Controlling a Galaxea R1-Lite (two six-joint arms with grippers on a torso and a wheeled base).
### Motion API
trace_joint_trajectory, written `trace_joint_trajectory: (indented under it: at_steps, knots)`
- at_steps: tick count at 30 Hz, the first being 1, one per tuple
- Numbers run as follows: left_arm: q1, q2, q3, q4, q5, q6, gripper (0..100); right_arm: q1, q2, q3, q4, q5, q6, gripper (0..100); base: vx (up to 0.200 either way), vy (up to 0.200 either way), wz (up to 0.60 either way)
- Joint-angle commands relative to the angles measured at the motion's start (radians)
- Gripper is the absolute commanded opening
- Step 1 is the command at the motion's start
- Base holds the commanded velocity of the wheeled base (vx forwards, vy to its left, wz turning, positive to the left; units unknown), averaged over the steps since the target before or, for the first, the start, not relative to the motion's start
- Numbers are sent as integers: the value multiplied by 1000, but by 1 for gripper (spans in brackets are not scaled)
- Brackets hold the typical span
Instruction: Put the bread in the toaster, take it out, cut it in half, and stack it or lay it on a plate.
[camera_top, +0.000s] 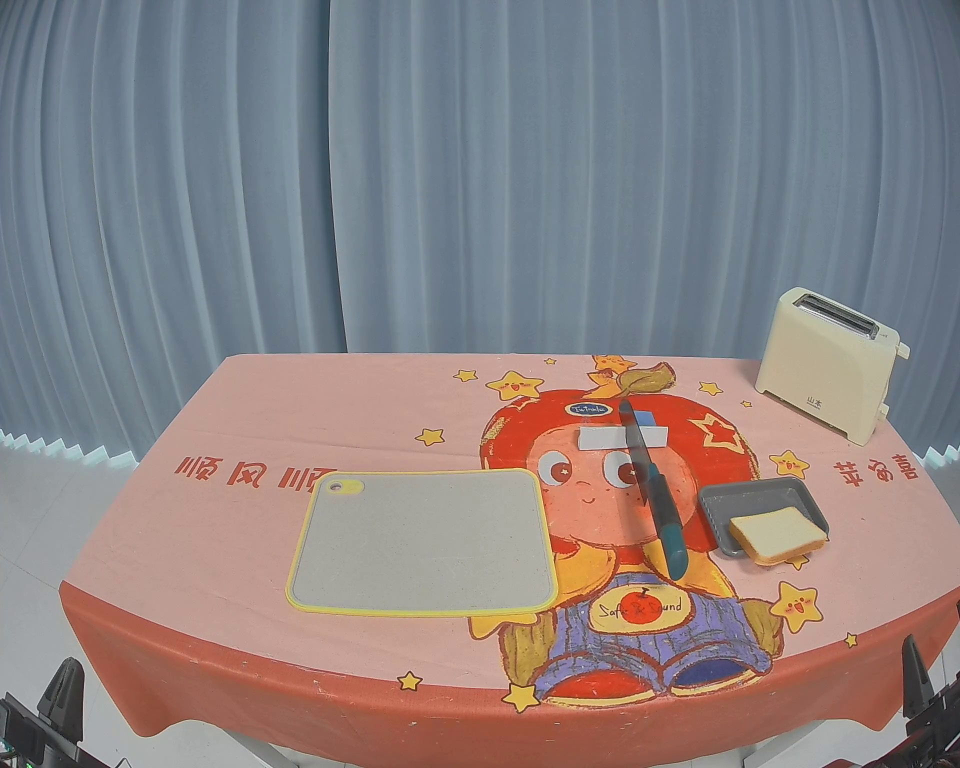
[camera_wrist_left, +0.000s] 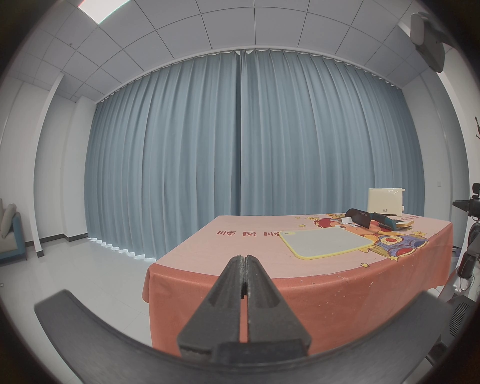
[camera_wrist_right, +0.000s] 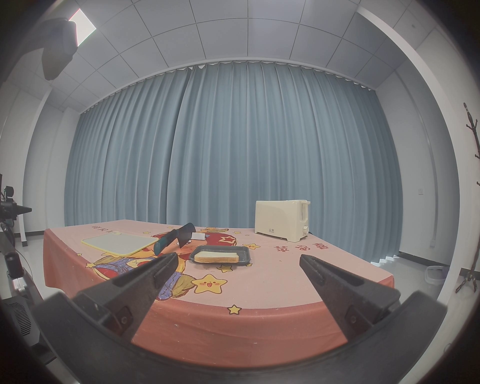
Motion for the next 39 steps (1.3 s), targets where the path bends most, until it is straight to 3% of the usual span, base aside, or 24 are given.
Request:
trace_joint_trajectory:
  at_steps: [1,39]
  knots:
    - [0,1,18,0,1,0,0,0,-17,18,-1,0,0,100,0,0,0]
    - [0,1,18,0,1,0,0,0,-17,18,-2,-3,2,100,0,0,0]
